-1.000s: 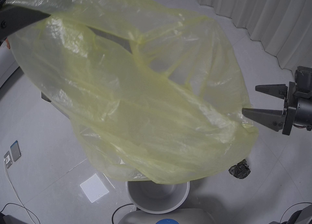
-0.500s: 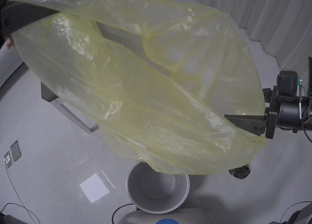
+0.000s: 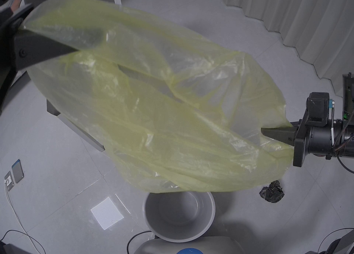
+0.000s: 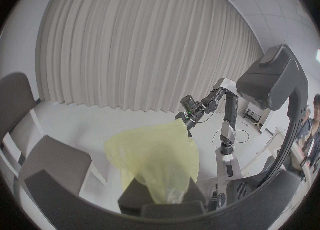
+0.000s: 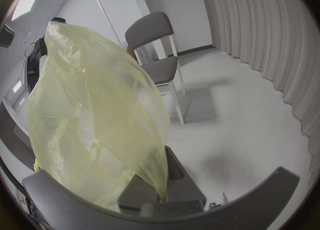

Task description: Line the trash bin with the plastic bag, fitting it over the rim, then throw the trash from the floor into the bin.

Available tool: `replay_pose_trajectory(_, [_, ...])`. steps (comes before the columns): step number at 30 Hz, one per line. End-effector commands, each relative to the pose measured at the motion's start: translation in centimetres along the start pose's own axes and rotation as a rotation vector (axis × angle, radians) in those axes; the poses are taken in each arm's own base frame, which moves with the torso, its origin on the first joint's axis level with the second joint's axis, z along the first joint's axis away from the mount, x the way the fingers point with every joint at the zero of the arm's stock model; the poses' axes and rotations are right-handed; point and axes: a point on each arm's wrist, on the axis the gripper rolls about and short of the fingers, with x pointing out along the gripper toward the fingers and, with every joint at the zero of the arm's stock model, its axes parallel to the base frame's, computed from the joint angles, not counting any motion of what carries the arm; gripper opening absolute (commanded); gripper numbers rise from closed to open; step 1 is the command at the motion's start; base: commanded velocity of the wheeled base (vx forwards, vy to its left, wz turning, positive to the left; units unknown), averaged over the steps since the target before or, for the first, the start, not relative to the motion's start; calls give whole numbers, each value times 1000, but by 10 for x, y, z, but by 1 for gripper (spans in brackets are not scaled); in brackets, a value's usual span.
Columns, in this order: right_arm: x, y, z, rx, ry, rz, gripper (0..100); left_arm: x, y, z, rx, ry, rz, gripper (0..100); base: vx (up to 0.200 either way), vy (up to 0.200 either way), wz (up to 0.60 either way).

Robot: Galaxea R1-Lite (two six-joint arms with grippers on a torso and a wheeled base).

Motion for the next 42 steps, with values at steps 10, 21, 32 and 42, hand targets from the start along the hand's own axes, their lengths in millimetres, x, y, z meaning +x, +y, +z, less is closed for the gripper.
replay_pose_trajectory(10, [1,11,-46,26,145,39,0,1,-20,-63,-150,-17,123,0,0,0,0])
replay_pose_trajectory(21, [-2,11,-42,25,124,35,0,-8,-21,-70,-207,-29,168,0,-182,-55,0])
replay_pose_trajectory(32, [-1,9,-40,41,118,28,0,1,-17,-78,-259,9,168,0,-145,0,0])
replay_pose_trajectory(42, [31,-6,-47,111,170,-1,0,31,2,-122,-309,87,271,0,0,0,0])
